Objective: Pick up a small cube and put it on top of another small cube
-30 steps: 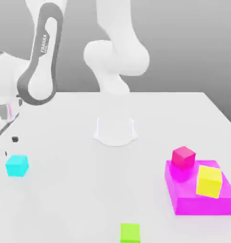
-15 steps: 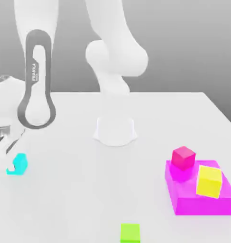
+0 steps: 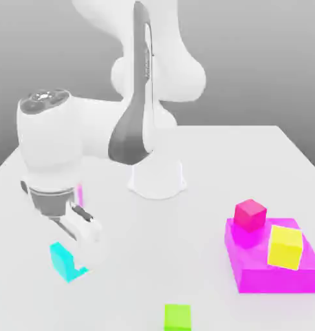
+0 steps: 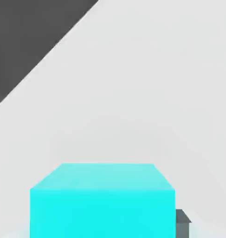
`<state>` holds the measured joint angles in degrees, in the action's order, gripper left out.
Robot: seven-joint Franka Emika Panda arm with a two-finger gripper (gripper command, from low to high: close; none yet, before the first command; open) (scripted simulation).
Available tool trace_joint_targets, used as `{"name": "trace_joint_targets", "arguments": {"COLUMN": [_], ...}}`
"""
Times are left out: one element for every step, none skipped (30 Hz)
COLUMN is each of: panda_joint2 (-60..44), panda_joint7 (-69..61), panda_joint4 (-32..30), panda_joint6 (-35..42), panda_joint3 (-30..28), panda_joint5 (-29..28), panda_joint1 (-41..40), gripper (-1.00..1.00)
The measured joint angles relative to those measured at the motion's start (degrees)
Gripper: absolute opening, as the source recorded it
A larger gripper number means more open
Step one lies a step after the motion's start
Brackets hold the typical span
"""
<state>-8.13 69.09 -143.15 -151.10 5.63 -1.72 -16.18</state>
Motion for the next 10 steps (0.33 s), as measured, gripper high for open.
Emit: {"name": "trace_joint_targets", "arguments": {"panda_joint2": [-0.13, -0.65, -2.07, -4.51, -6.77, -8.93, -10.36, -10.36, -10.36, -10.36], "panda_joint7": [-0.70, -1.31, -1.68, -1.64, -1.27, -0.75, -0.44, -0.44, -0.44, -0.44], "panda_joint4": [0.78, 1.69, 2.85, 4.14, 4.85, 5.27, 5.51, 5.51, 5.51, 5.51], "panda_joint6": [0.65, 1.03, 0.81, -0.25, -1.74, -3.42, -4.57, -4.57, -4.57, -4.57], "panda_joint3": [1.58, 3.08, 4.37, 5.20, 5.31, 5.01, 4.73, 4.73, 4.73, 4.73], "panda_joint5": [-0.39, -0.92, -1.85, -3.29, -4.51, -5.57, -6.20, -6.20, -6.20, -6.20], "panda_joint1": [1.44, 2.88, 4.43, 6.11, 7.19, 8.00, 8.50, 8.50, 8.50, 8.50], "gripper": [-1.00, -1.00, -1.00, -1.00, -1.00, -1.00, 1.00, 1.00, 1.00, 1.00]}}
